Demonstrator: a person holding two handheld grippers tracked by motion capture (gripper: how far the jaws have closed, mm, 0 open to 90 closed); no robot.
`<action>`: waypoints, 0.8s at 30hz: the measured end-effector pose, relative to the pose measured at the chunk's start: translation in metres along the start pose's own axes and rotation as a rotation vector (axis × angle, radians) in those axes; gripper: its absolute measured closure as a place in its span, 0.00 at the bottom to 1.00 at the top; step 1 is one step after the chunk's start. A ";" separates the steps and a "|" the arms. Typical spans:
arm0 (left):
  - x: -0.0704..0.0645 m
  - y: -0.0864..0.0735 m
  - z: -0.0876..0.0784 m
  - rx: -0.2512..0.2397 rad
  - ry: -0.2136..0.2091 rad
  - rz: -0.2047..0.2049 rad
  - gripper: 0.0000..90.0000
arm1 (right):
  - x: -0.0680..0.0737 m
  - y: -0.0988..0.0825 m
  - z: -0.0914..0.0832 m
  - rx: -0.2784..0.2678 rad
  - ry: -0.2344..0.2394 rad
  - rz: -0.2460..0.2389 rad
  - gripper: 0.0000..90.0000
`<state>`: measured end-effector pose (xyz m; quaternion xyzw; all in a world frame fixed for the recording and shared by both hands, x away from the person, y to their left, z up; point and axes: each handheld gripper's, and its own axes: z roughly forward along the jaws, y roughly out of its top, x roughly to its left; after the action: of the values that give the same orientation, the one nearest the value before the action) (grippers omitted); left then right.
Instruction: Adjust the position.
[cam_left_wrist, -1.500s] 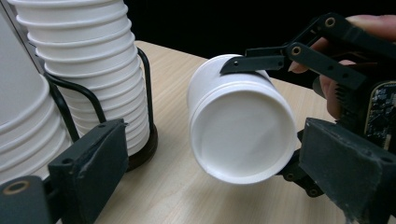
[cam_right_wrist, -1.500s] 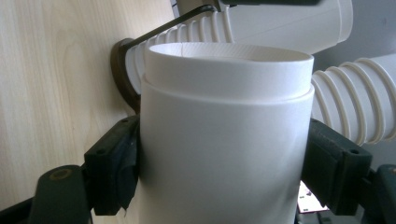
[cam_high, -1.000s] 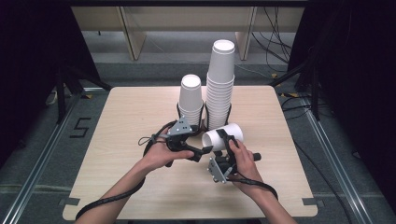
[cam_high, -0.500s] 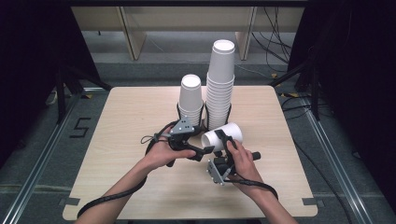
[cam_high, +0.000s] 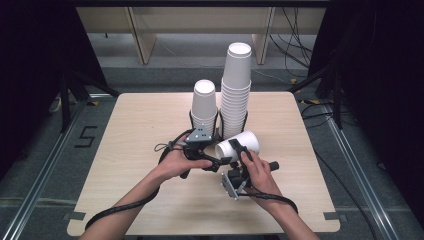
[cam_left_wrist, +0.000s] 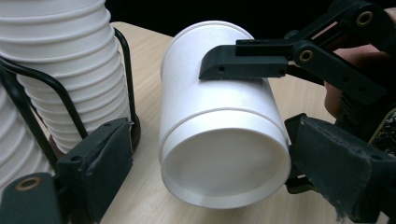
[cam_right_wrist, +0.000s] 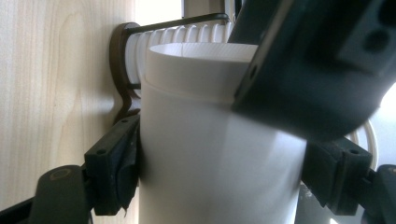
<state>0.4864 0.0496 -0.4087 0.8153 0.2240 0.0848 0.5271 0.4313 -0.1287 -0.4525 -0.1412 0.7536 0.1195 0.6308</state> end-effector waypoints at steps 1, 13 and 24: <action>0.000 0.000 0.002 -0.003 -0.007 -0.001 0.12 | 0.000 0.000 0.000 0.003 0.000 -0.005 0.24; -0.003 0.002 0.013 0.033 -0.007 0.019 0.16 | 0.002 0.002 0.002 -0.019 0.005 0.004 0.24; -0.003 0.002 0.018 0.037 0.010 0.031 0.23 | 0.001 0.003 0.000 0.004 -0.017 0.007 0.24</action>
<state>0.4908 0.0328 -0.4144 0.8279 0.2155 0.0929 0.5094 0.4300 -0.1261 -0.4530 -0.1366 0.7489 0.1214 0.6370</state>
